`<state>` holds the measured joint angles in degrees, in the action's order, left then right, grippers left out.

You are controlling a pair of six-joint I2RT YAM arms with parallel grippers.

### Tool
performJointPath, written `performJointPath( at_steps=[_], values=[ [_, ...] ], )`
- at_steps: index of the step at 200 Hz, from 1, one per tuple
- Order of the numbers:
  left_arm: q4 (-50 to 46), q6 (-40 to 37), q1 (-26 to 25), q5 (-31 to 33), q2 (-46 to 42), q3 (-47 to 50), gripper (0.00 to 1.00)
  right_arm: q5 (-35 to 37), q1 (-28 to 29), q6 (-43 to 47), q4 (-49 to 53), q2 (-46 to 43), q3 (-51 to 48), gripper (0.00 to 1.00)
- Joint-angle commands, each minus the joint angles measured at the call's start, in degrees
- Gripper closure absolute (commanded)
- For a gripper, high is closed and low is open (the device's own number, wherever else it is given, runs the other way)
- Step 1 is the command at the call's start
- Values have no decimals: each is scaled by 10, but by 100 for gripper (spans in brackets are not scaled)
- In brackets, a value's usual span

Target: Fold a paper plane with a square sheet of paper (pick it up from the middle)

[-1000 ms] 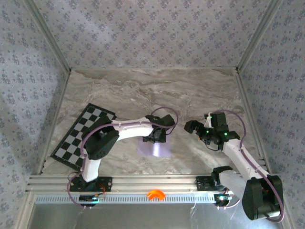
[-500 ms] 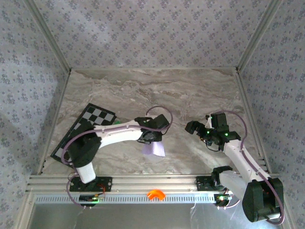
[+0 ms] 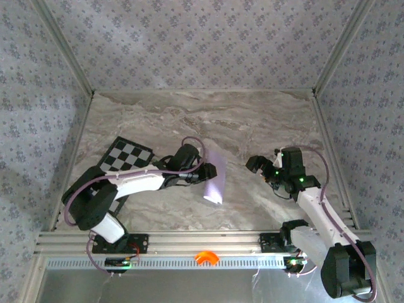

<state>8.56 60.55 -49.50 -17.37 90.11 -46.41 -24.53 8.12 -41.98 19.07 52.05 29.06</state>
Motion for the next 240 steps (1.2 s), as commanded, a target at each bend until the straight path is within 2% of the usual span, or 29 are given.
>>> performJointPath(
  at_steps=[1, 13, 70, 150, 177, 214, 240],
  values=[
    [130, 47, 1, -68, 28, 20, 63, -21, -3, -19, -18, -6, -10, 0],
    [142, 58, 1, -67, 39, 22, 63, -23, -2, -20, -19, -6, -12, 0],
    [78, 52, -1, 12, 49, 30, 62, -44, 1, -21, -37, -4, -22, 0],
    [36, 41, -2, 56, 51, 52, 58, -71, 26, -22, -91, 19, -30, 0],
    [-16, 27, -5, 85, 43, 39, 51, -75, 35, -20, -100, 38, -26, 0],
    [-150, -18, -22, 146, 39, -25, 39, -79, 44, -18, -116, 43, -27, 0],
    [-211, -43, -36, 182, 39, -58, 37, -77, 47, -16, -118, 44, -28, 0]
  ],
)
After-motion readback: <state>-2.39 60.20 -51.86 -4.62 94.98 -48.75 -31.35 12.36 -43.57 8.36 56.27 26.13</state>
